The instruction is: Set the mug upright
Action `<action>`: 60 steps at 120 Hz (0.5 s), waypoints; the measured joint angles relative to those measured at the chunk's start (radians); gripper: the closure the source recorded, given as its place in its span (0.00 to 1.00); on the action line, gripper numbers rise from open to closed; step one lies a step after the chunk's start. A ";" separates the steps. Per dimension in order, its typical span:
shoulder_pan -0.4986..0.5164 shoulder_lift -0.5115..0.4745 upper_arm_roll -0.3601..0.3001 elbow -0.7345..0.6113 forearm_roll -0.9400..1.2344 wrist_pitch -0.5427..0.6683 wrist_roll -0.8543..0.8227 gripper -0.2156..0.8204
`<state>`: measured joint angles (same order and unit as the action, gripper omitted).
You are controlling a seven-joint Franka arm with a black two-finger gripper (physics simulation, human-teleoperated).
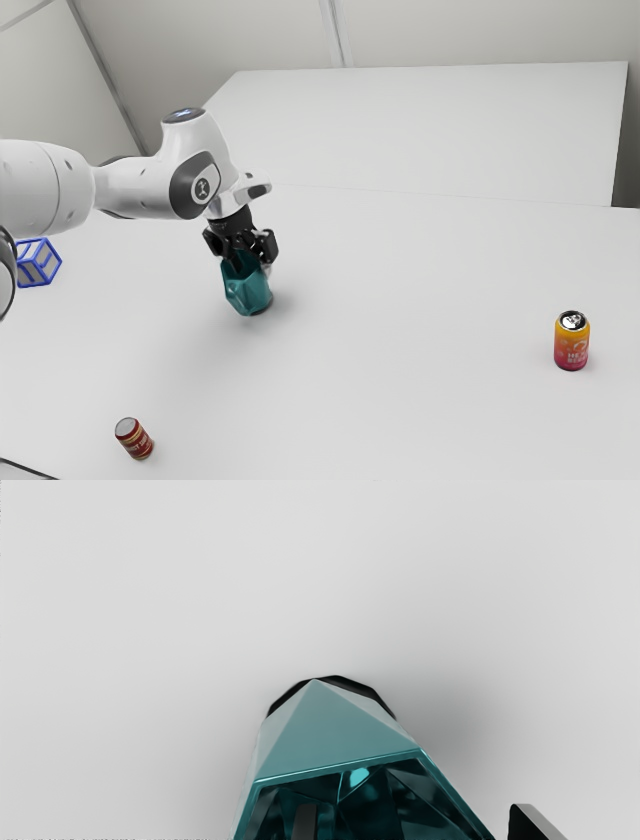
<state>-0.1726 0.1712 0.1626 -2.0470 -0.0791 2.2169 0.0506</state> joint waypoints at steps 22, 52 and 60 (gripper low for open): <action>0.000 -0.029 -0.002 0.018 -0.001 -0.006 -0.028 0.31; 0.000 -0.083 -0.006 0.301 0.000 -0.221 -0.054 0.25; -0.004 -0.086 -0.005 0.419 0.000 -0.323 -0.058 0.25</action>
<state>-0.1765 0.0848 0.1575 -1.6285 -0.0787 1.8943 -0.0076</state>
